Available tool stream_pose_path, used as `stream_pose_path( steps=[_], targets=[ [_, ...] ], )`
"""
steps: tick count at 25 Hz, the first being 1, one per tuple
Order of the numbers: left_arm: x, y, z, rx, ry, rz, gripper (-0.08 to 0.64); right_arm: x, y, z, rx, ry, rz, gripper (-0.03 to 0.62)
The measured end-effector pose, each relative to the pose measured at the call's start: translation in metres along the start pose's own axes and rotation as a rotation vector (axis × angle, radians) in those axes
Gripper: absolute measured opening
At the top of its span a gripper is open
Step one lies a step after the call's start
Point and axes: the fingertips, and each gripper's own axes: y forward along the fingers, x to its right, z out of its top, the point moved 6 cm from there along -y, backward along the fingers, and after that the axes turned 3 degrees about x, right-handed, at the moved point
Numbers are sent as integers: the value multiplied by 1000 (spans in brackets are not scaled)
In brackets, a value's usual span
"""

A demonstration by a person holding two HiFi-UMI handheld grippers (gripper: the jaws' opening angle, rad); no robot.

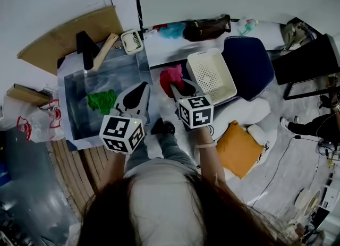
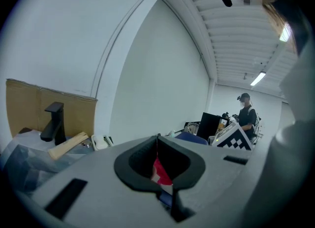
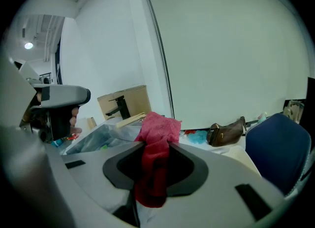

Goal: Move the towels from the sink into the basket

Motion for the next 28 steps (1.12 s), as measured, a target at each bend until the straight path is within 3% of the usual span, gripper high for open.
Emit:
stream_pose_path(
  steps=[17, 28],
  targets=[
    [85, 86, -18, -33, 11, -102, 9, 129, -43, -30, -26, 16, -130, 124],
    [108, 125, -24, -54, 26, -134, 9, 206, -29, -74, -136, -49, -197, 124]
  ],
)
